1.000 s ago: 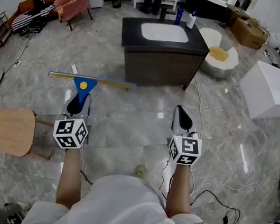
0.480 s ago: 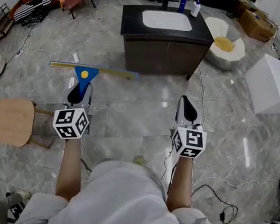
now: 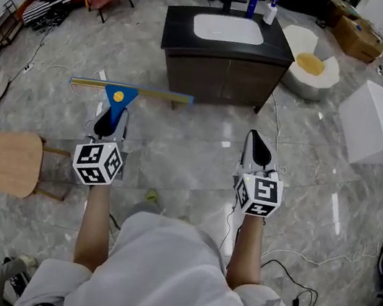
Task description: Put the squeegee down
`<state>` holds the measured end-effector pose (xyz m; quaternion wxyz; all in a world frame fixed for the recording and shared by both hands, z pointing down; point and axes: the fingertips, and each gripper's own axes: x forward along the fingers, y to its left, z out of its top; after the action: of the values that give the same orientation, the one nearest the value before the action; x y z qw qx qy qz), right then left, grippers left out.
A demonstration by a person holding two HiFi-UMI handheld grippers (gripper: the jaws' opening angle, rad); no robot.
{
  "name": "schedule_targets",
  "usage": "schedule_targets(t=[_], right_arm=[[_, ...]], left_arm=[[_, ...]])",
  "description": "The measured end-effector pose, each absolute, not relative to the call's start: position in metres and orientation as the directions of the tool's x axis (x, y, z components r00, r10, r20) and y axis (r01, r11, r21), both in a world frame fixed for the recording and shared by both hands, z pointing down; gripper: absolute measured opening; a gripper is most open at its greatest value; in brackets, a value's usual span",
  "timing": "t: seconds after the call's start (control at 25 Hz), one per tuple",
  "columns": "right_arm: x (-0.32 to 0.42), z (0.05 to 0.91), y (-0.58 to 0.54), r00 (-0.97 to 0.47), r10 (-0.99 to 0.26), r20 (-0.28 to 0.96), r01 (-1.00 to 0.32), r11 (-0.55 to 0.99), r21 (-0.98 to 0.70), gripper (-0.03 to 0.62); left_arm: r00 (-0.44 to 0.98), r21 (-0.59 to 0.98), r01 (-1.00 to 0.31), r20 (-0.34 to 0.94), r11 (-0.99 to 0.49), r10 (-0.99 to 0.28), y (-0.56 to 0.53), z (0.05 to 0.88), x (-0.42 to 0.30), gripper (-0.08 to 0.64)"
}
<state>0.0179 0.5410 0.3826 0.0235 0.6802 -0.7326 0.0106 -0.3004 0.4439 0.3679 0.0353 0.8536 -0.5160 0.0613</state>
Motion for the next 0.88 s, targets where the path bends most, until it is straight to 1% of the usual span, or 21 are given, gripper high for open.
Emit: schedule_targets(t=[0.4, 0.64, 0.88], right_arm=[[0.032, 0.401, 0.462, -0.089, -0.994, 0.069, -0.996, 0.09, 0.009, 0.003], [0.039, 0.397, 0.381, -0.072, -0.994, 0.08, -0.997, 0.073, 0.007, 0.003], [0.032, 0.393, 0.284, -0.069, -0.992, 0.103, -0.997, 0.07, 0.011, 0.003]], left_arm=[[0.47, 0.02, -0.881, 0.143, -0.473, -0.871, 0.362, 0.383, -0.279, 0.127], [0.491, 0.029, -0.87, 0.155, -0.493, -0.857, 0.276, 0.383, -0.268, 0.127], [0.488, 0.048, -0.872, 0.169, -0.487, -0.857, 0.178, 0.382, -0.278, 0.127]])
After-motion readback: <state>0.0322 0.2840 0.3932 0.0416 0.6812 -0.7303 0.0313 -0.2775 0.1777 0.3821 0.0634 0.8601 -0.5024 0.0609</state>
